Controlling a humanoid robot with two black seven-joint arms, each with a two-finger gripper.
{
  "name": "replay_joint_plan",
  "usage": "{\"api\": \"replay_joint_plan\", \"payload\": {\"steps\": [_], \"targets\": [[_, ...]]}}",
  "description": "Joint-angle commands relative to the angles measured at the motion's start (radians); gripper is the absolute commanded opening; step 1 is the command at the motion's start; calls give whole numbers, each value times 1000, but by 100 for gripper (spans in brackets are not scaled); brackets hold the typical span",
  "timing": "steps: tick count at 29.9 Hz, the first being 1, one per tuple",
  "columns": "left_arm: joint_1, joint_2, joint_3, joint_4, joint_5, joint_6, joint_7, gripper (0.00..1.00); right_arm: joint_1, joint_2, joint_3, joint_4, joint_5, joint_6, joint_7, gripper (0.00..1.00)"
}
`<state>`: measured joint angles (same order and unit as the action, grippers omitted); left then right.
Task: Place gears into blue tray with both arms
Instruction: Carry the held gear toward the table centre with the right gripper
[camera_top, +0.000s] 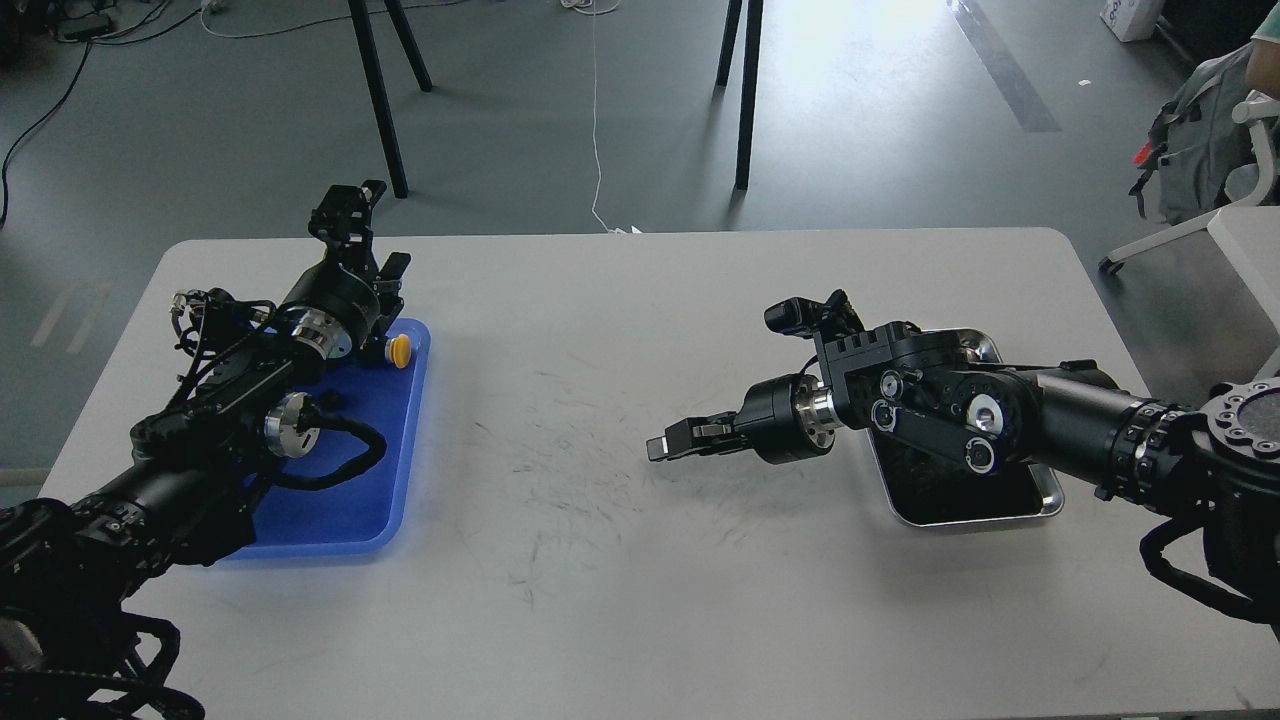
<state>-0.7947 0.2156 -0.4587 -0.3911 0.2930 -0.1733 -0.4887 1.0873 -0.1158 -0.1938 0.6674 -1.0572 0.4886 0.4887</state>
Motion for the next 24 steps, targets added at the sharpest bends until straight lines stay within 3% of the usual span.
{"api": "replay_joint_plan", "payload": {"steps": [1,24], "targets": [[0,1,0,0,0,0,0,98,-14,13,16,-9,5,0,0,23],[3,-4,0,0,0,0,0,98,-58,116,67,-94,36,0,0,24]]}}
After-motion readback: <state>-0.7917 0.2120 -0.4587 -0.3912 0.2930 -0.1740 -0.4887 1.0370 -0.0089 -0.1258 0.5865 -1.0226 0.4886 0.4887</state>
